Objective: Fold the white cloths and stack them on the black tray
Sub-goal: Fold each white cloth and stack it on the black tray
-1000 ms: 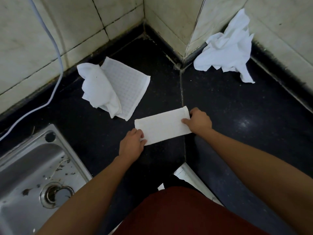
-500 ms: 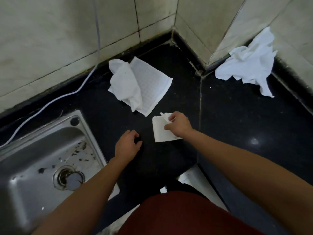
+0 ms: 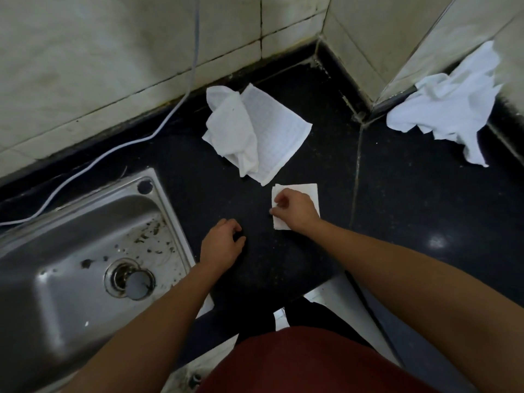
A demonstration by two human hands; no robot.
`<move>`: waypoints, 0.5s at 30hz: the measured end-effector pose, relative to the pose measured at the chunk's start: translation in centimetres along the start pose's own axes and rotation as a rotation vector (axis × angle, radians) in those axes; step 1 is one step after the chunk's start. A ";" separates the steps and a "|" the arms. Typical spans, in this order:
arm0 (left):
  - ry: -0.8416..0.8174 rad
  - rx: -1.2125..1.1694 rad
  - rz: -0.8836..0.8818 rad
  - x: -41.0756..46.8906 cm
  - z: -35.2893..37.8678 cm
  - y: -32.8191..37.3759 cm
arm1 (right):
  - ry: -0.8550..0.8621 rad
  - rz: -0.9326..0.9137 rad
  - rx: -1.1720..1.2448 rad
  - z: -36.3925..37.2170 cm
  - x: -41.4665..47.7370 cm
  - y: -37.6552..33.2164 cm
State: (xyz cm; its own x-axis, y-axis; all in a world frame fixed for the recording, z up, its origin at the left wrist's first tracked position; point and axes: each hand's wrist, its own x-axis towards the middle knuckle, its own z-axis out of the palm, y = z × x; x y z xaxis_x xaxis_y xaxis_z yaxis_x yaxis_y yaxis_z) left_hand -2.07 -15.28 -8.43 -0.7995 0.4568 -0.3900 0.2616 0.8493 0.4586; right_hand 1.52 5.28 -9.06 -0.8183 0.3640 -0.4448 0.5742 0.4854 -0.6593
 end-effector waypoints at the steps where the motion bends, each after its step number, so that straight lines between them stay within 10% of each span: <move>1: -0.001 0.003 0.007 0.1 0.0 0.4 | -0.013 -0.009 0.028 -0.2 0.1 0.1; 10: -0.037 0.311 0.448 3.0 1.4 6.7 | 0.084 0.223 0.251 -5.4 1.2 4.2; 15: -0.153 0.420 0.341 4.4 2.2 6.7 | 0.035 0.356 0.534 -7.4 1.8 4.0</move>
State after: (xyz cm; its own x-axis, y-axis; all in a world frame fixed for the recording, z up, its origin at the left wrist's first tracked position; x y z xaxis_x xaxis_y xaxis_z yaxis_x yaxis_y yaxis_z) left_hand -2.62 -7.01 -8.82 -0.5527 0.7308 -0.4007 0.7096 0.6647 0.2336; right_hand 2.56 13.77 -7.97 -0.5732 0.4602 -0.6780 0.7123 -0.1292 -0.6899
